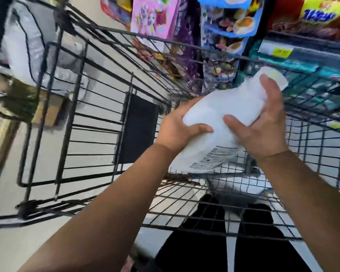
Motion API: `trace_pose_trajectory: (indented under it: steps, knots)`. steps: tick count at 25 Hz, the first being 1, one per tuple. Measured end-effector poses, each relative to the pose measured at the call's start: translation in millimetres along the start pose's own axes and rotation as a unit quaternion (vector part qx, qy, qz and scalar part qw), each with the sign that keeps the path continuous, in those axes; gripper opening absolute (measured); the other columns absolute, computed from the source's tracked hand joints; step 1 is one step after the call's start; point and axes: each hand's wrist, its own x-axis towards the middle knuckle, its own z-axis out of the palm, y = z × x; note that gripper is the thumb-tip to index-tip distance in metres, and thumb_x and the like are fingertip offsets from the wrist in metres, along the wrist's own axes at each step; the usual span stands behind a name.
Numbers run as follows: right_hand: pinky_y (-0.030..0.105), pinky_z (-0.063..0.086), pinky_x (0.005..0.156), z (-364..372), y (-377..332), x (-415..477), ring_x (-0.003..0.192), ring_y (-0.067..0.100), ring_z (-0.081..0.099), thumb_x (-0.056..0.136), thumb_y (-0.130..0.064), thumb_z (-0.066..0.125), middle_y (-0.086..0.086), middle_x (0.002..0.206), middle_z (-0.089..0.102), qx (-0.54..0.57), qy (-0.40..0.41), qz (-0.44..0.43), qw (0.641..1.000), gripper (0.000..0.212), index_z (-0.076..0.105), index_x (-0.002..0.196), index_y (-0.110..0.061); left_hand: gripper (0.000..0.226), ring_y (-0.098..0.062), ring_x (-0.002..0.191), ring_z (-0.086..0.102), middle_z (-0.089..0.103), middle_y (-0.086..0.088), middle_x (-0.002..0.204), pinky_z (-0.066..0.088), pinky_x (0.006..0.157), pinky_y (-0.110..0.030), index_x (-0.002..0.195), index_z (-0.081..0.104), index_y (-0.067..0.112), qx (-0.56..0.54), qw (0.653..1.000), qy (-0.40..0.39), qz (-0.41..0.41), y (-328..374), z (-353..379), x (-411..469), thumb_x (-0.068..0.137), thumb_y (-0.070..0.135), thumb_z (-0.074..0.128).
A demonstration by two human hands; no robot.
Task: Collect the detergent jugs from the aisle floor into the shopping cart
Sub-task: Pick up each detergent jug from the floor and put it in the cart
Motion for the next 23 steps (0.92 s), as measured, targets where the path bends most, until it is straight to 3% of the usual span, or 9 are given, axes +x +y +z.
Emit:
trace_pose_trajectory:
  steps: [2, 6, 8, 11, 13, 15, 18, 20, 23]
  knots:
    - [0.007, 0.027, 0.101, 14, 13, 4, 0.119, -0.006, 0.033, 0.069, -0.076, 0.057, 0.004, 0.134, 0.031, -0.01, -0.001, -0.013, 1.0, 0.084, 0.025, 0.135, -0.034, 0.069, 0.027, 0.082, 0.051, 0.052, 0.032, 0.099, 0.039, 0.073, 0.002, 0.118, 0.051, 0.038, -0.012, 1.0, 0.002, 0.002, -19, 1, 16, 0.066, 0.009, 0.085]
    - [0.006, 0.027, 0.102, 36, 32, 14, 0.119, -0.026, 0.024, 0.073, -0.068, 0.062, 0.011, 0.13, 0.03, -0.037, 0.015, -0.071, 0.997, 0.072, 0.029, 0.131, -0.038, 0.07, 0.005, 0.093, 0.055, 0.056, 0.028, 0.102, 0.041, 0.079, -0.002, 0.119, 0.051, 0.039, -0.002, 1.0, 0.001, 0.028, -44, -2, 46, 0.065, 0.01, 0.085]
    - [0.004, 0.024, 0.102, 44, 36, 20, 0.122, -0.016, 0.028, 0.074, -0.066, 0.063, 0.016, 0.131, 0.032, -0.054, 0.02, -0.089, 0.994, 0.072, 0.03, 0.13, -0.036, 0.069, 0.006, 0.094, 0.056, 0.059, 0.022, 0.106, 0.042, 0.08, -0.003, 0.123, 0.055, 0.034, -0.004, 0.999, -0.002, 0.041, -54, -4, 61, 0.065, 0.008, 0.084]
    - [0.006, 0.024, 0.103, 58, 38, 32, 0.123, 0.016, 0.036, 0.075, -0.063, 0.065, 0.03, 0.132, 0.038, -0.089, 0.019, -0.12, 0.989, 0.072, 0.032, 0.131, -0.032, 0.069, 0.025, 0.088, 0.051, 0.054, 0.03, 0.102, 0.041, 0.074, 0.0, 0.122, 0.051, 0.038, -0.015, 0.999, -0.002, 0.051, -67, -12, 82, 0.068, 0.005, 0.08]
    - [0.008, 0.029, 0.1, 66, 43, 38, 0.12, 0.023, 0.038, 0.074, -0.064, 0.065, 0.034, 0.13, 0.041, -0.115, 0.014, -0.116, 0.987, 0.073, 0.033, 0.13, -0.032, 0.072, 0.017, 0.098, 0.053, 0.057, 0.03, 0.107, 0.043, 0.083, -0.005, 0.126, 0.051, 0.042, -0.005, 0.998, -0.006, 0.06, -74, -15, 93, 0.068, 0.012, 0.081]
    - [0.022, 0.038, 0.096, 77, 47, 40, 0.119, 0.029, 0.043, 0.07, -0.067, 0.065, 0.035, 0.13, 0.04, -0.139, 0.006, -0.099, 0.985, 0.074, 0.033, 0.13, -0.037, 0.071, 0.002, 0.109, 0.054, 0.06, 0.017, 0.118, 0.044, 0.094, -0.014, 0.132, 0.055, 0.031, 0.012, 0.998, -0.024, 0.065, -83, -18, 102, 0.069, 0.015, 0.082]
    - [0.034, 0.045, 0.092, 89, 50, 44, 0.118, 0.036, 0.048, 0.067, -0.061, 0.072, 0.032, 0.135, 0.039, -0.176, -0.015, -0.091, 0.98, 0.078, 0.029, 0.131, -0.045, 0.067, 0.011, 0.098, 0.053, 0.059, 0.015, 0.119, 0.04, 0.084, -0.002, 0.134, 0.052, 0.03, 0.029, 0.997, -0.027, 0.071, -91, -20, 109, 0.074, 0.014, 0.079]
    - [0.042, 0.048, 0.09, 99, 47, 52, 0.12, 0.041, 0.049, 0.067, -0.059, 0.072, 0.031, 0.139, 0.036, -0.189, -0.037, -0.096, 0.977, 0.081, 0.023, 0.132, -0.052, 0.066, 0.007, 0.101, 0.054, 0.058, 0.015, 0.119, 0.039, 0.081, -0.001, 0.137, 0.048, 0.034, 0.037, 0.997, -0.02, 0.059, -95, -26, 112, 0.079, 0.019, 0.077]
    - [0.048, 0.052, 0.081, 105, 44, 52, 0.118, 0.046, 0.051, 0.069, -0.065, 0.067, 0.032, 0.138, 0.037, -0.22, -0.026, -0.113, 0.969, 0.081, 0.016, 0.131, -0.055, 0.064, -0.008, 0.116, 0.054, 0.059, 0.01, 0.128, 0.046, 0.098, -0.025, 0.139, 0.046, 0.036, 0.057, 0.995, -0.036, 0.071, -100, -33, 112, 0.081, 0.028, 0.073]
